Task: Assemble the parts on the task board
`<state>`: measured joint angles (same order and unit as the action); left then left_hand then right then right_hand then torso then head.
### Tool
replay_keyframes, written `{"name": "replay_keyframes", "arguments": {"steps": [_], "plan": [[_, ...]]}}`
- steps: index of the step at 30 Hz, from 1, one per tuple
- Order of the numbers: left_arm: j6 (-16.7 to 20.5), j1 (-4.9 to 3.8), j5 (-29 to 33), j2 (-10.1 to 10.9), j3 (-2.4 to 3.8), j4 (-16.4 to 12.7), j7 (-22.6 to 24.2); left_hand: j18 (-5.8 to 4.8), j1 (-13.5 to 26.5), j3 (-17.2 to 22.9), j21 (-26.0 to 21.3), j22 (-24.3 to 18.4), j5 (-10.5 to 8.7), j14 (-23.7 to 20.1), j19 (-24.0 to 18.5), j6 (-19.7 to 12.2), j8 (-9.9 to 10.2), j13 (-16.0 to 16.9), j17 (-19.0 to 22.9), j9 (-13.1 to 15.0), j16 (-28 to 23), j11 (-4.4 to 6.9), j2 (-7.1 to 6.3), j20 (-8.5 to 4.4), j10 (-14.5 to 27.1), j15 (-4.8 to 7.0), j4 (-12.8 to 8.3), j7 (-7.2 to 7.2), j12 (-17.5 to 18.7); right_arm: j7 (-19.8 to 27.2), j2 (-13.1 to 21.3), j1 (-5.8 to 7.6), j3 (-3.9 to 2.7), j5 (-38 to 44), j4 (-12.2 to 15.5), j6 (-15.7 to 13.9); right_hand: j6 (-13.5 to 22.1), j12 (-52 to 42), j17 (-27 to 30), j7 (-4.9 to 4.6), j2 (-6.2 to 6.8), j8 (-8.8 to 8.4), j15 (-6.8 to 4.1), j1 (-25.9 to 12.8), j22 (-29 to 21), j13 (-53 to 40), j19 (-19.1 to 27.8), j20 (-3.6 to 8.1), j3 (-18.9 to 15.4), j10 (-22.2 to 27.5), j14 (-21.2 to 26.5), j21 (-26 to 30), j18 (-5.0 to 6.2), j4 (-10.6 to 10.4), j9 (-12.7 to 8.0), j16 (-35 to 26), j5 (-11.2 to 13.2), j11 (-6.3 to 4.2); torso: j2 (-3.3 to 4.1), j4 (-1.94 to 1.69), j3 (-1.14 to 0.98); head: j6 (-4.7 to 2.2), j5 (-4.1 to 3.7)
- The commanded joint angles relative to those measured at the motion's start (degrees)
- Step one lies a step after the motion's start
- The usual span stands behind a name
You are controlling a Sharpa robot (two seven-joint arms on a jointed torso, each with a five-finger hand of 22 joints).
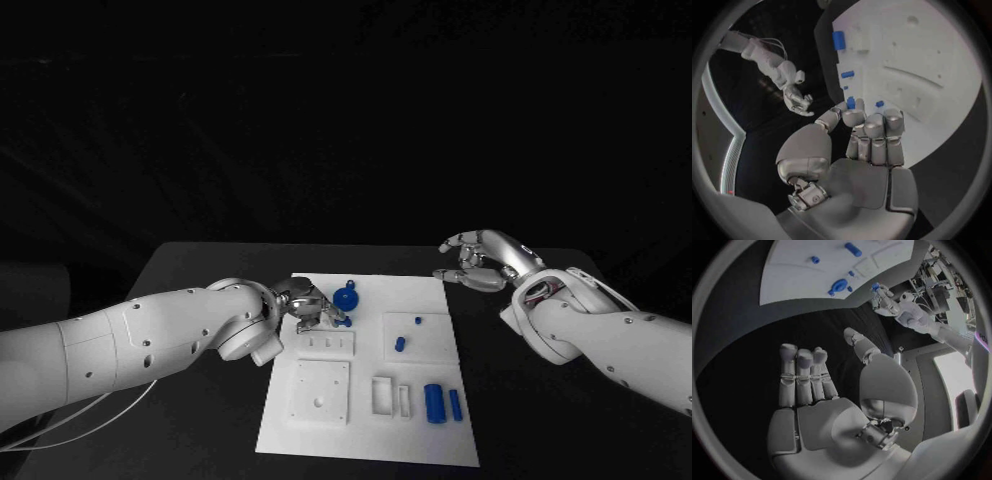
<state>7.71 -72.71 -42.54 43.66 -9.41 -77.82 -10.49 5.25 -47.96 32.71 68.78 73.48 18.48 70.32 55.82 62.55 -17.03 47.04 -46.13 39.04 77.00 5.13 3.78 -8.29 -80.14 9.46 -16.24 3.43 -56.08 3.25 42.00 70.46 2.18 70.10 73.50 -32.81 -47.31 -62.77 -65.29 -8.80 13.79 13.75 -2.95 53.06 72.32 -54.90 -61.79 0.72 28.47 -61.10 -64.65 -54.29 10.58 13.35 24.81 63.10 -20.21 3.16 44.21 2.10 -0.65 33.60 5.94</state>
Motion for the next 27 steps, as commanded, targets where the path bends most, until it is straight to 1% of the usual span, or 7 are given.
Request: {"name": "replay_keyframes", "arguments": {"steps": [1, 8, 12, 17, 19, 21, 27], "plan": [[-1.25, -0.15, -15.30, 0.01, 0.06, -0.85, -11.11, 1.08, -0.65, 0.58, 0.21, -0.09, 10.24, 1.56, 0.50, 4.18, -0.21, -0.10, 0.07, 0.26, 0.31, 0.54, 0.29, -6.65, -0.07, 2.12, -0.47, -2.65, 0.21, 0.09, -0.63, 0.48, -0.37, -1.18, -2.21, 0.73, 0.77, 0.37, 0.14, -0.87, 0.17, 0.20, -0.04, 0.52, -0.07, 0.12, 0.35, -0.14, -0.25, 0.35, 0.55, 0.28, 4.42, -0.20, 0.08, -0.24, -0.27, -0.04, -0.02, -0.02, -0.06, 0.43, 0.27], [-3.31, -0.36, -22.19, -0.28, 0.05, -1.58, -14.94, 1.15, -0.63, 0.45, 0.49, -0.01, 12.92, 2.20, 0.83, 4.97, -0.67, -0.25, 0.16, 0.83, 0.64, 0.88, 0.12, -6.78, -0.44, 2.32, -0.50, -2.99, 0.08, -0.10, -1.29, 1.40, -0.64, -1.24, -4.62, 1.35, 0.78, 0.46, 0.44, -0.86, 0.02, 0.26, -0.04, 0.78, -0.15, 0.38, 0.44, -0.26, -0.31, 0.33, 0.62, 0.46, 4.42, -0.24, 0.12, -0.29, -0.68, -0.05, 0.08, 0.04, -0.13, 1.07, 0.72], [-2.81, -0.36, -25.86, -0.64, -0.06, -1.49, -15.72, 1.19, -0.23, 0.45, 0.71, 0.11, 15.52, 2.43, 0.90, 5.50, -0.95, -0.47, 0.21, 1.29, 0.91, 1.08, -0.03, -6.83, -0.63, 2.45, -0.57, -3.21, -0.07, -0.25, -1.72, 1.51, -0.65, -1.15, -5.33, 1.73, 0.80, 0.50, 0.57, -0.87, 0.00, 0.29, -0.04, 0.85, -0.17, 0.49, 0.46, -0.32, -0.36, 0.34, 0.66, 0.53, 4.42, -0.28, 0.14, -0.29, -1.01, -0.04, 0.08, 0.06, -0.12, 1.32, 0.86], [-2.00, -0.34, -27.93, -1.43, -0.23, -1.23, -15.92, 1.23, 0.07, 0.48, 0.88, 0.20, 16.73, 2.58, 0.95, 5.87, -1.12, -0.54, 0.21, 1.57, 1.18, 1.22, -0.05, -6.87, -0.77, 2.54, -0.58, -3.35, -0.32, -0.23, -2.19, 1.55, -0.66, -1.07, -5.94, 1.83, 0.78, 0.50, 0.63, -0.86, -0.05, 0.31, -0.04, 0.88, -0.17, 0.54, 0.46, -0.35, -0.38, 0.34, 0.67, 0.54, 4.42, -0.31, 0.15, -0.28, -1.11, -0.04, 0.05, 0.00, -0.12, 1.61, 1.09], [-2.15, -0.33, -28.18, -1.68, -0.47, -1.25, -16.05, 1.24, 0.23, 0.49, 0.93, 0.23, 17.08, 2.63, 0.97, 6.02, -1.19, -0.56, 0.20, 1.67, 1.28, 1.27, 0.03, -6.88, -0.80, 2.57, -0.57, -3.40, -0.43, -0.15, -2.46, 1.57, -0.66, -1.06, -6.35, 1.84, 0.76, 0.50, 0.66, -0.86, -0.08, 0.33, -0.04, 0.92, -0.17, 0.57, 0.46, -0.36, -0.39, 0.33, 0.67, 0.55, 4.42, -0.31, 0.16, -0.28, -1.16, -0.04, 0.06, 0.04, -0.08, 1.65, 1.13], [-1.96, -0.33, -28.75, -1.95, -1.07, -1.06, -16.13, 1.25, 0.40, 0.53, 0.99, 0.26, 17.40, 2.67, 0.98, 6.20, -1.27, -0.57, 0.20, 1.78, 1.38, 1.34, 0.03, -6.89, -0.82, 2.61, -0.59, -3.47, -0.54, -0.17, -2.93, 1.60, -0.66, -0.99, -7.02, 1.98, 0.75, 0.50, 0.72, -0.85, -0.14, 0.35, -0.04, 0.99, -0.17, 0.61, 0.48, -0.38, -0.39, 0.32, 0.68, 0.58, 4.42, -0.32, 0.17, -0.27, -1.26, -0.05, 0.09, 0.07, -0.03, 1.72, 1.18], [-1.22, -0.29, -28.80, -3.04, -1.68, -0.07, -16.11, 1.27, 0.68, 0.64, 1.10, 0.32, 17.90, 2.73, 0.99, 6.50, -1.39, -0.58, 0.18, 1.95, 1.58, 1.45, 0.12, -6.91, -0.84, 2.69, -0.60, -3.59, -0.75, -0.18, -3.29, 1.65, -0.66, -0.94, -7.18, 2.00, 0.75, 0.51, 0.82, -0.85, -0.17, 0.38, -0.05, 1.07, -0.18, 0.70, 0.50, -0.42, -0.43, 0.34, 0.72, 0.62, 4.42, -0.34, 0.18, -0.25, -1.47, -0.05, 0.11, 0.01, -0.13, 1.89, 1.42]]}}
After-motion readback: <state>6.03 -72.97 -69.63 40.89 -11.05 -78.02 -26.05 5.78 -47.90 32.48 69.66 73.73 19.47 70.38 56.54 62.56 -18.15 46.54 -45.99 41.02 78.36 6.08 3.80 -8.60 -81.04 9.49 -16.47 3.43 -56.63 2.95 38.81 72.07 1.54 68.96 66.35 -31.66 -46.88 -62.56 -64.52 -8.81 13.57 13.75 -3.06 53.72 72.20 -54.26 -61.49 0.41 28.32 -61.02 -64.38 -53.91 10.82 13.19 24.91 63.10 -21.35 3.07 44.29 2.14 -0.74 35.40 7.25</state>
